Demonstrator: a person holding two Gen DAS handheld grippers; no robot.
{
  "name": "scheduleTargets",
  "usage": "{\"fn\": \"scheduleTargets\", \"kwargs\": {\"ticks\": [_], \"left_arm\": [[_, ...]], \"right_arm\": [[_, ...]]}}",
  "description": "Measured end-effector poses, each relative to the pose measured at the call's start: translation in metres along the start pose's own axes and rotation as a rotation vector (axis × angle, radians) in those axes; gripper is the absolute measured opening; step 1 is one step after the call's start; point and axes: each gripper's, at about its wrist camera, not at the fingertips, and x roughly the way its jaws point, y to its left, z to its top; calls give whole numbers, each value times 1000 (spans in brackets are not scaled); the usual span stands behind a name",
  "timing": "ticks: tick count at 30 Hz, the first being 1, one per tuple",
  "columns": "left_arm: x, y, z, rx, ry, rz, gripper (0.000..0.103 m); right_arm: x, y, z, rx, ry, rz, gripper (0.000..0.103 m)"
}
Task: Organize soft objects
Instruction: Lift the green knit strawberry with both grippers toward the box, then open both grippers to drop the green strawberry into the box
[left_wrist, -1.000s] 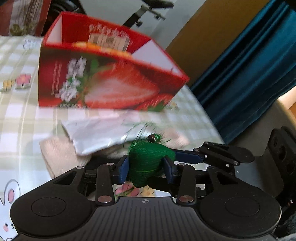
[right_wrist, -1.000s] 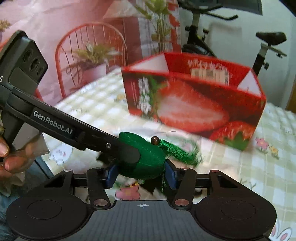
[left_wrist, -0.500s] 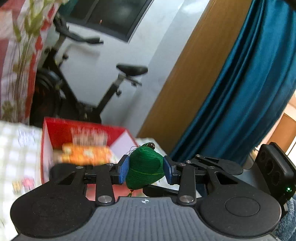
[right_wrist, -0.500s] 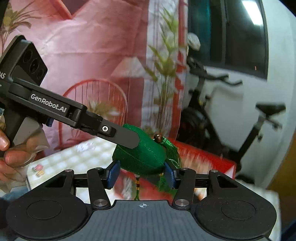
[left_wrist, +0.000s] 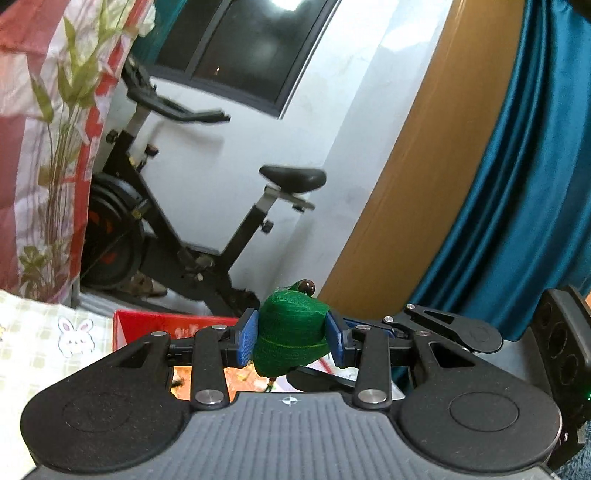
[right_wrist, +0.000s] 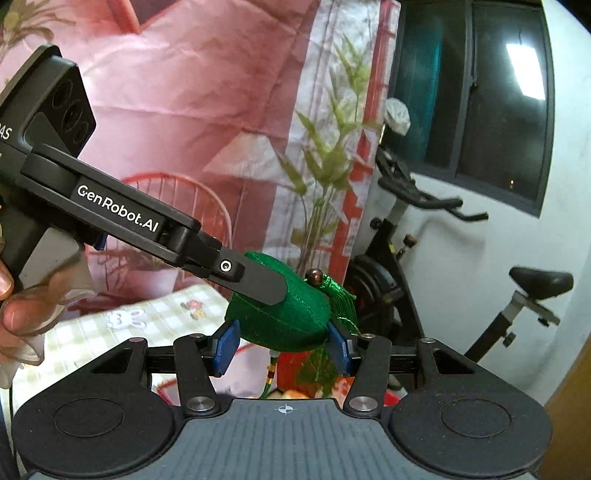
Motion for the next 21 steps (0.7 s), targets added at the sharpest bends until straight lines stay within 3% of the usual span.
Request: {"fn": "scheduleTargets", "kwargs": {"ticks": [13,21], "left_arm": [[102,28,-50,-79,242,-15,42],[134,23,-48,-81,235,25,42]], "right_arm": [[39,-45,-101,146,197,13,48],[56,-68,-121,168,244,-95,48]]}}
